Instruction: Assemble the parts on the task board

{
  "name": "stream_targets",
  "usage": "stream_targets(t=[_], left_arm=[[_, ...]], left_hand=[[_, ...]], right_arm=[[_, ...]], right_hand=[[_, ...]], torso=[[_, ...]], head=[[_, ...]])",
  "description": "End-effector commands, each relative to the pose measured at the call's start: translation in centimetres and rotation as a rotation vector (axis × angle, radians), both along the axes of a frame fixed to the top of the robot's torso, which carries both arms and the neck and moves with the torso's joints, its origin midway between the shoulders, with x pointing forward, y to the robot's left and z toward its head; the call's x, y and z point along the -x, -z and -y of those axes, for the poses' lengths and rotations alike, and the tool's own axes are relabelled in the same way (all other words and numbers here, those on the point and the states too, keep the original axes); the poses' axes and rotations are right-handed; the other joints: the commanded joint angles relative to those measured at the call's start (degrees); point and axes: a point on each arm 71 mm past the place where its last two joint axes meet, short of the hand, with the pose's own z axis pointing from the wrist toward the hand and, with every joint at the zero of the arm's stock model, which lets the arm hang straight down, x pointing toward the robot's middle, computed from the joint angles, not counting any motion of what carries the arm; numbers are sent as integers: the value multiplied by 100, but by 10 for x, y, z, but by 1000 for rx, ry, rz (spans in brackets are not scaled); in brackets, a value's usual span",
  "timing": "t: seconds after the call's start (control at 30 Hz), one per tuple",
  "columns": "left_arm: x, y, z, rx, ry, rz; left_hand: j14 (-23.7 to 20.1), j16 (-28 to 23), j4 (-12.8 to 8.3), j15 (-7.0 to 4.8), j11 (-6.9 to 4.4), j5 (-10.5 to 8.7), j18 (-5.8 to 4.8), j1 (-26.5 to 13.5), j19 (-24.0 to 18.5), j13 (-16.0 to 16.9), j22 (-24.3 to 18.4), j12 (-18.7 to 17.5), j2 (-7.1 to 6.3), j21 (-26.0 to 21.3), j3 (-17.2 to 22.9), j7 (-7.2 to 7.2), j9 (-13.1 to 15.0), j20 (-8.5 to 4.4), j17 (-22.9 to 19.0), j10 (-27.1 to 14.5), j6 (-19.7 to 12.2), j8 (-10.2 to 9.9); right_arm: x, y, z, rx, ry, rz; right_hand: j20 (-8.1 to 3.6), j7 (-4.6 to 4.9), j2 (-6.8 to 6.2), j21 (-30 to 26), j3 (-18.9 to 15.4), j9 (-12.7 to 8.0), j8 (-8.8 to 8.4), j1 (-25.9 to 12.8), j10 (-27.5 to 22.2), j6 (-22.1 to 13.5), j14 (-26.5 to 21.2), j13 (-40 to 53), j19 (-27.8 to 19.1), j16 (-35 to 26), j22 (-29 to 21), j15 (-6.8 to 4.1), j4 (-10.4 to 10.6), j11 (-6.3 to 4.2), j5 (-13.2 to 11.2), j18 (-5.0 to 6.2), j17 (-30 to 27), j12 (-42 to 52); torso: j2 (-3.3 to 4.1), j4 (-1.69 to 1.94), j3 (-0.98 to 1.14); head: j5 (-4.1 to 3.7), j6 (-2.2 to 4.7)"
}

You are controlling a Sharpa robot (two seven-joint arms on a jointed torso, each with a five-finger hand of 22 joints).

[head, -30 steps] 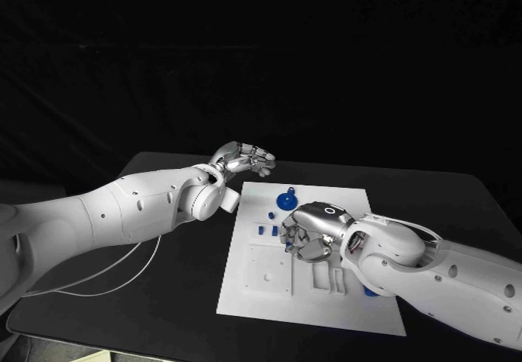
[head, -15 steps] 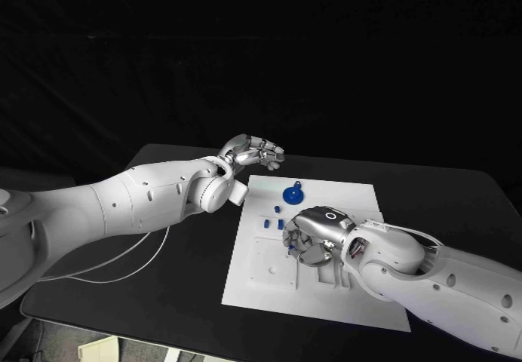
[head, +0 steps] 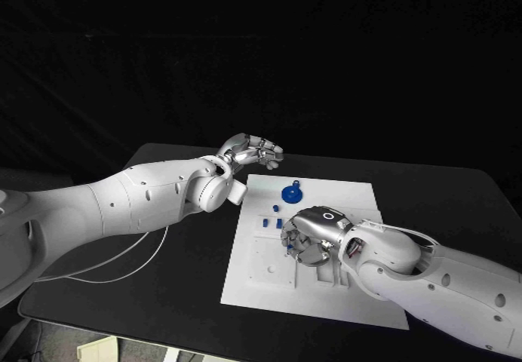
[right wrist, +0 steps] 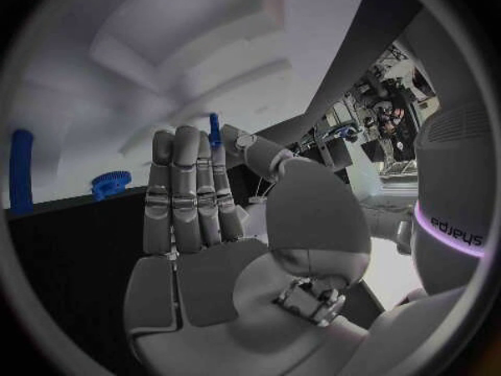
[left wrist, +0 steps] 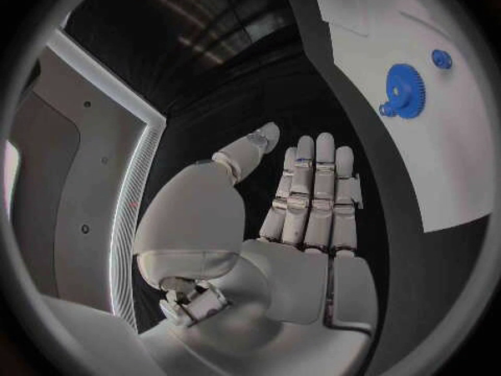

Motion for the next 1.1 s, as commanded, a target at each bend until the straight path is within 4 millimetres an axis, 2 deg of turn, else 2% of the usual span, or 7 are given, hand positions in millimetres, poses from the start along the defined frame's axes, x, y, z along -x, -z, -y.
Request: stream_targets(t=[0.03,0.57,1.1], left_arm=[[0,-1,2,11,13,1],[0,-1,3,11,14,-1],[0,-1,3,10,14,-3]], left_hand=[[18,-35,-13,2,28,31,67,-31,-17,-8,9,-14,15,-31,-27,-12,-8,17,8,-33,-36,14],[18,-47,-11,4,30,30,67,-34,-17,-11,13,-14,15,-36,-29,-10,-10,18,21,-37,-41,13],[18,-60,-13,5,31,30,67,-32,-19,-15,17,-15,14,-41,-29,-7,-12,19,34,-41,-48,11]], right_arm=[[2,2,-2,11,-8,5],[5,3,-5,8,-18,-4],[4,9,-5,53,-17,-4]], right_hand=[[4,15,18,34,5,-10,10,13,51,44,1,9,33,40,10,-59,-37,-6,14,84,7,-5],[3,15,21,35,7,-6,9,12,54,45,2,16,35,42,13,-59,-35,-6,15,84,8,-9],[2,14,20,36,8,-3,8,13,56,46,3,24,36,45,16,-60,-37,-7,13,84,10,-13]], torso=[[0,6,-3],[-2,3,-3],[-4,1,1]], head=[[11,-5],[68,-45],[82,-71]])
